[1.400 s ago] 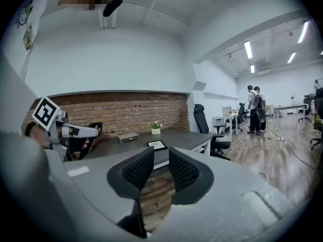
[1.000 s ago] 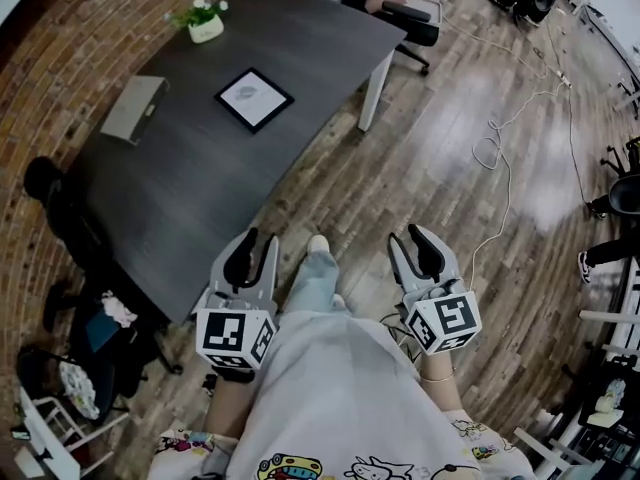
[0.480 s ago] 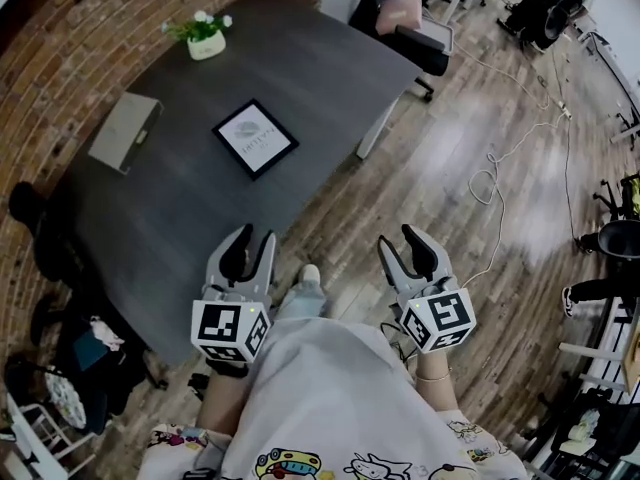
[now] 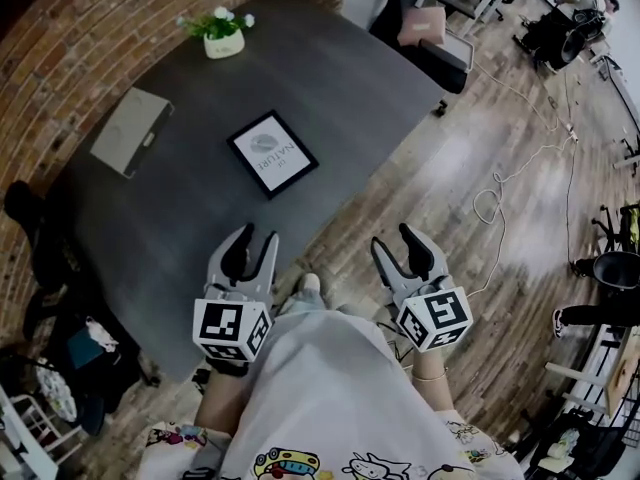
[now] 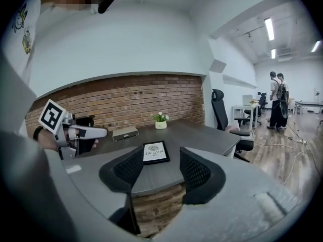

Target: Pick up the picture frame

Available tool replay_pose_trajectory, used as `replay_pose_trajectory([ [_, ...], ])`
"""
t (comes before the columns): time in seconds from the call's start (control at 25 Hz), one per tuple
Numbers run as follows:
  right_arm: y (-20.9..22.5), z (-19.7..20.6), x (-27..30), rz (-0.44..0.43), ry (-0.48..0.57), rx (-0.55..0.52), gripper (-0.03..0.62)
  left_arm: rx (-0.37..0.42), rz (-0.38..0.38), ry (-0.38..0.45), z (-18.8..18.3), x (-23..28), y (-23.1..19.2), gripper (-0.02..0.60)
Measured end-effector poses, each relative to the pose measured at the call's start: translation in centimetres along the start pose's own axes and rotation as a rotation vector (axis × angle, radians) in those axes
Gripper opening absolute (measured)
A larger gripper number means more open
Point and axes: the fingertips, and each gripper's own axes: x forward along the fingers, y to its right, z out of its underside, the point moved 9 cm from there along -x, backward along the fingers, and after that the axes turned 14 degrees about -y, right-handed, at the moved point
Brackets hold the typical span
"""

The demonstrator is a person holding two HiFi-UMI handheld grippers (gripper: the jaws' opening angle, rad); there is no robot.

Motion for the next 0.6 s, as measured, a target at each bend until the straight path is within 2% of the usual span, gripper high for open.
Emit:
replay_pose_trajectory([
  [0.28,0.4,-1.5,2.6,-0.042,-0.049,-0.024,0.230,-0.073,-0.045,-0.001,0.3,0.1,-1.7,0.172],
  [0.48,0.4,-3.2,6.0,-0.104,-0.081,-0.076,0.236,-0.141,-0.111,-0.001,1.3,0.3,-3.3,0.172],
  [0.6,0.7,-4.7,8.6,-0.164,-0.097,-0.124,0.241,-0.187,-0.177,0.012,1.6,0.3,-4.2,0.175],
])
